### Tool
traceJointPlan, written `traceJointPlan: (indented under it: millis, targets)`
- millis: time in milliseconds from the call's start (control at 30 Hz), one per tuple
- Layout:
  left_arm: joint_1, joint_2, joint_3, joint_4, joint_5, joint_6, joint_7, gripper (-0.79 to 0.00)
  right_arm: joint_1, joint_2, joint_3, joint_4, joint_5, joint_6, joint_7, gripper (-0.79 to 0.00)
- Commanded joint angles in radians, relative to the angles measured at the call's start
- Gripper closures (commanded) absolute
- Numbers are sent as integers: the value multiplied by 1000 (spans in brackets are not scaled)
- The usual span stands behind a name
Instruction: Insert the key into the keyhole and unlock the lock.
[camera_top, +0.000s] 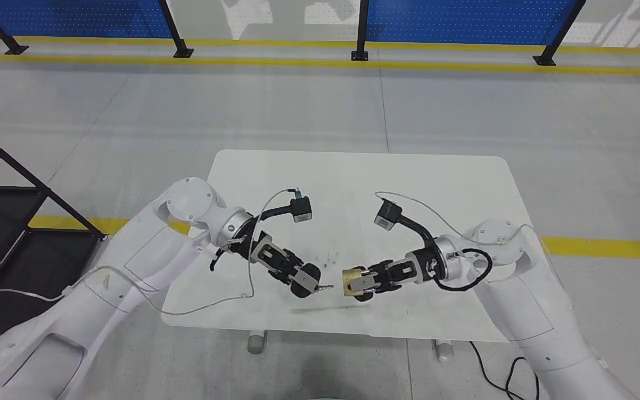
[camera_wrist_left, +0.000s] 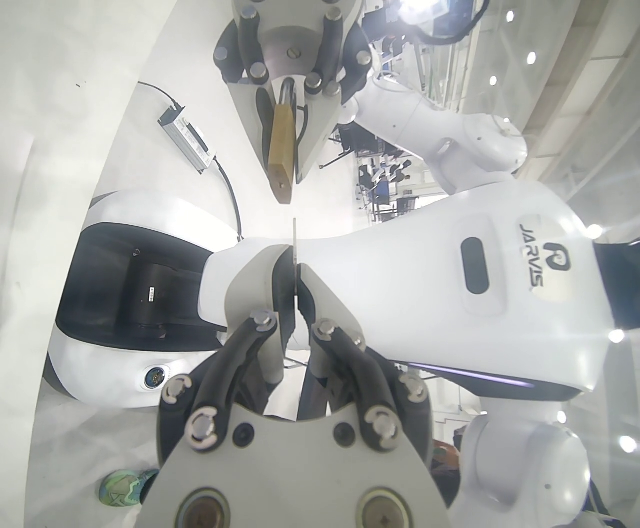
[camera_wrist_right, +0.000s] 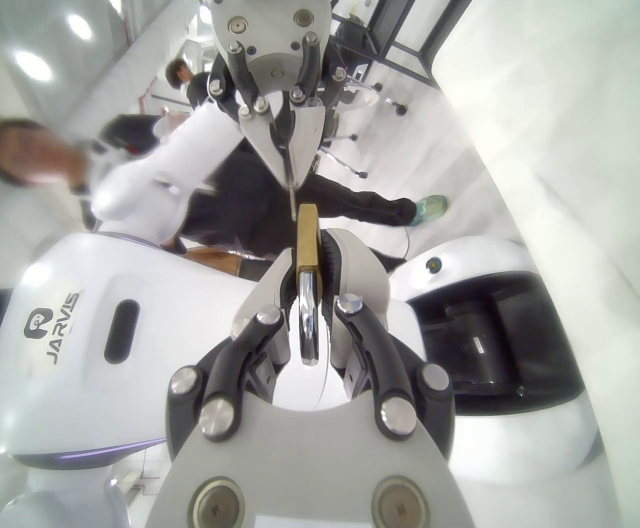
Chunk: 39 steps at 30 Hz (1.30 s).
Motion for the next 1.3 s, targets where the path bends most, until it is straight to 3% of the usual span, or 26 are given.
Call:
traceJointPlan:
  millis: [0,533,1267]
  targets:
    - [-13,4,19,4,-11,-8,0,0,2,1,-3,0,0,-2,2,0]
    - [-81,16,110,36,-57,-52,0,0,5,4,-27,-20,-3,-6,-22,0]
    - [-108,16,148,50,-82,-69,0,0,2,10,-43,-44,2,-6,-50,0]
